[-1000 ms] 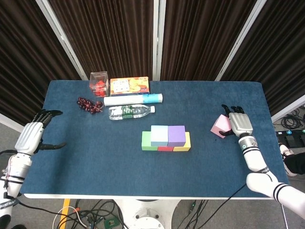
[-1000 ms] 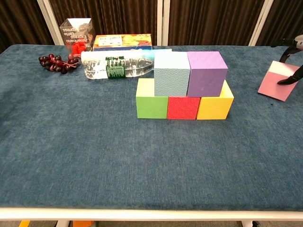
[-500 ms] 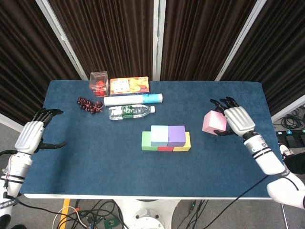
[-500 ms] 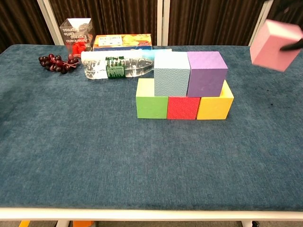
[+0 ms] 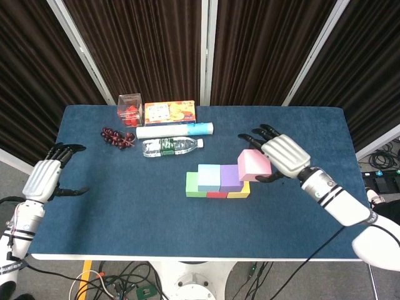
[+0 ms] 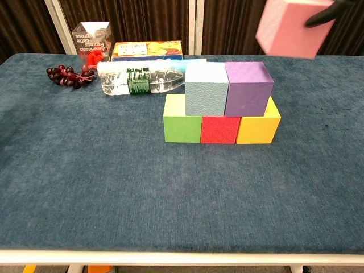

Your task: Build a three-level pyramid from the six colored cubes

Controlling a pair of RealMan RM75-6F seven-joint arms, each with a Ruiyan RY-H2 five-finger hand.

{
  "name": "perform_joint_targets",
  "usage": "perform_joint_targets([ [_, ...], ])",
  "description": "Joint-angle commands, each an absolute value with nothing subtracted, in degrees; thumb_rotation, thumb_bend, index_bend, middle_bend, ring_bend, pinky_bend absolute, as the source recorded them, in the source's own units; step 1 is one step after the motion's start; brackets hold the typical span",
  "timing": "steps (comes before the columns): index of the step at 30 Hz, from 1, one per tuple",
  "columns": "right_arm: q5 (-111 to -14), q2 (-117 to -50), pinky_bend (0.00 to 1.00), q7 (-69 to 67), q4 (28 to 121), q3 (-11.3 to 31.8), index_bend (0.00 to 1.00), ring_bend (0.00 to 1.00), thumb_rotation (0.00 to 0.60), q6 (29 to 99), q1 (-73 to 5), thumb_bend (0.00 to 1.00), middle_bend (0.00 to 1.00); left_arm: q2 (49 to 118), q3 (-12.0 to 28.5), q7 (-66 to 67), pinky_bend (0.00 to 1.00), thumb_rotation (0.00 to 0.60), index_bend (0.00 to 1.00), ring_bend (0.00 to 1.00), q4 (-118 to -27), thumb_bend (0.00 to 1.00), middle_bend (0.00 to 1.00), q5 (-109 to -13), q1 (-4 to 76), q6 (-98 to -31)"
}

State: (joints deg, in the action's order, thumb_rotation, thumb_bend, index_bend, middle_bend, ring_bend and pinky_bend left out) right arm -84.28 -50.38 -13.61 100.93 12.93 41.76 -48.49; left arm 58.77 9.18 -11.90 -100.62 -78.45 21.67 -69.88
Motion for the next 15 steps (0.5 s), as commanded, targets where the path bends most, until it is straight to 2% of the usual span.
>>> perform_joint_targets([
  [1, -83.49, -53.6, 0.0, -11.64, 100.5, 13.61, 0.08, 0.08, 0.6, 38.21, -52.14, 0.13, 0.4, 59.83, 8.92, -9.7, 0.06, 0.6, 0.18, 0.09, -100.07, 0.08, 0.15, -78.42, 21.95, -69.91],
  [8, -80.07, -58.42, 0.0, -8.08, 97.67, 14.3, 0.08, 0.08, 0.6, 35.5, -55.91, 0.13, 0.4, 60.45, 8.76, -8.18, 0.06, 0.6, 0.18, 0.09, -100.06, 0.08, 0.15, -78.0, 22.03, -69.86],
  [15, -74.15, -60.4, 0.0, -1.26, 98.67, 14.03, 0.06, 0.07, 0.6, 36.54, -56.61, 0.12, 0.39, 60.53, 8.58, -9.43, 0.06, 0.6, 0.18, 0.09, -99.47, 0.08, 0.15, -78.0, 21.78, -69.78],
])
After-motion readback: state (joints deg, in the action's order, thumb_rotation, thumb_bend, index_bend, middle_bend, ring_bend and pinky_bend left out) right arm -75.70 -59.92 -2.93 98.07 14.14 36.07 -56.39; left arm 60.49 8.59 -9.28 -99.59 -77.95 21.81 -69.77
